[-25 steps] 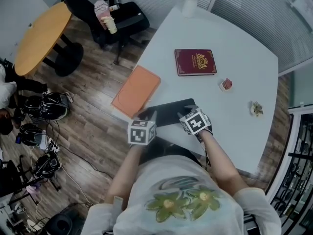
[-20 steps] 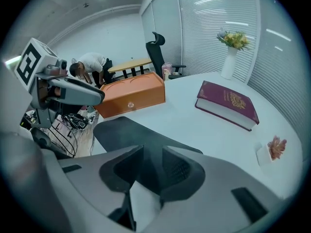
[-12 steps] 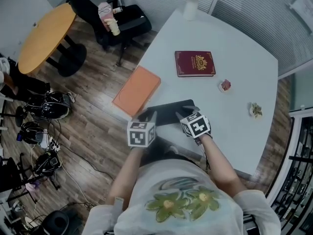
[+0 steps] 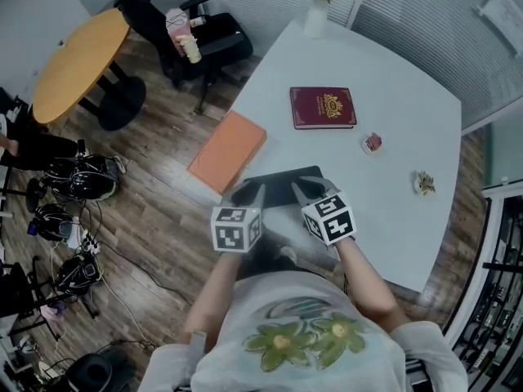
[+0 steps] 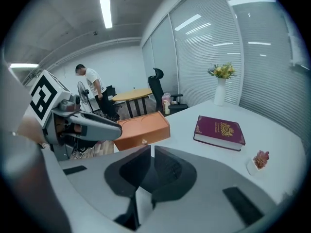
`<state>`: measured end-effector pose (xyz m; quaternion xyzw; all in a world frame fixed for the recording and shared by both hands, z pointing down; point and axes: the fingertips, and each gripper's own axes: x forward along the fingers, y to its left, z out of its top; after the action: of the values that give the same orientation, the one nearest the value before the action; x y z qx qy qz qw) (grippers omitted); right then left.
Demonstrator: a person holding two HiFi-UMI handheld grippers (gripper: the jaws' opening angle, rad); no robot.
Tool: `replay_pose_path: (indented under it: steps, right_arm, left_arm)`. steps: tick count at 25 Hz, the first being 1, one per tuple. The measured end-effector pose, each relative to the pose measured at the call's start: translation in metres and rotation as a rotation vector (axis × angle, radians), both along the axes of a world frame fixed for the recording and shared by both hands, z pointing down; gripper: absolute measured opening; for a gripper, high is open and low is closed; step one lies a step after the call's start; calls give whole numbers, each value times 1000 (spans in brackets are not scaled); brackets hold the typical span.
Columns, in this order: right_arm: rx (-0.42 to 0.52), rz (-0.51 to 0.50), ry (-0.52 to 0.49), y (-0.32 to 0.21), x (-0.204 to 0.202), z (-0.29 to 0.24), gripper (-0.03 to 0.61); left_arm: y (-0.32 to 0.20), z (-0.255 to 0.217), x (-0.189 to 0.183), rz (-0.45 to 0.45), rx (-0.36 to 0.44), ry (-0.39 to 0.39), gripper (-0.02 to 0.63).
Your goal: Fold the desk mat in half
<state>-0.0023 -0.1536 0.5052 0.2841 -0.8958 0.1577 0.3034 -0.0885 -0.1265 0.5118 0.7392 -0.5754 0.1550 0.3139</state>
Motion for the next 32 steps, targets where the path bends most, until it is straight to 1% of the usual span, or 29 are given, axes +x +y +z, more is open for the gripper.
replay_pose_path:
  steps: [3, 7, 9, 11, 16, 22, 25, 32]
  right_arm:
    - [41, -4, -24, 4, 0, -16, 28]
    - [116, -23, -15, 11, -3, -32, 18]
    - [137, -27, -25, 16, -4, -40, 17]
    - [146, -22, -44, 20, -4, -47, 17]
    - [166, -17, -79, 27, -4, -63, 17]
    - [177, -19, -105, 33, 0, -73, 17]
    - [189, -19, -106, 37, 2, -78, 17]
    - [192, -22, -105, 47, 8, -85, 17]
  left_arm:
    - [1, -12, 8, 13, 32, 3, 79]
    - [1, -28, 14, 24, 84, -19, 36]
    - [3, -35, 17, 30, 104, -30, 17]
    - [5, -40, 22, 35, 118, -35, 6]
    - [11, -55, 33, 48, 152, -35, 5]
    - [17, -66, 42, 69, 183, -80, 4]
    - [20, -70, 45, 75, 192, -90, 3]
    - [28, -81, 51, 88, 198, -72, 3]
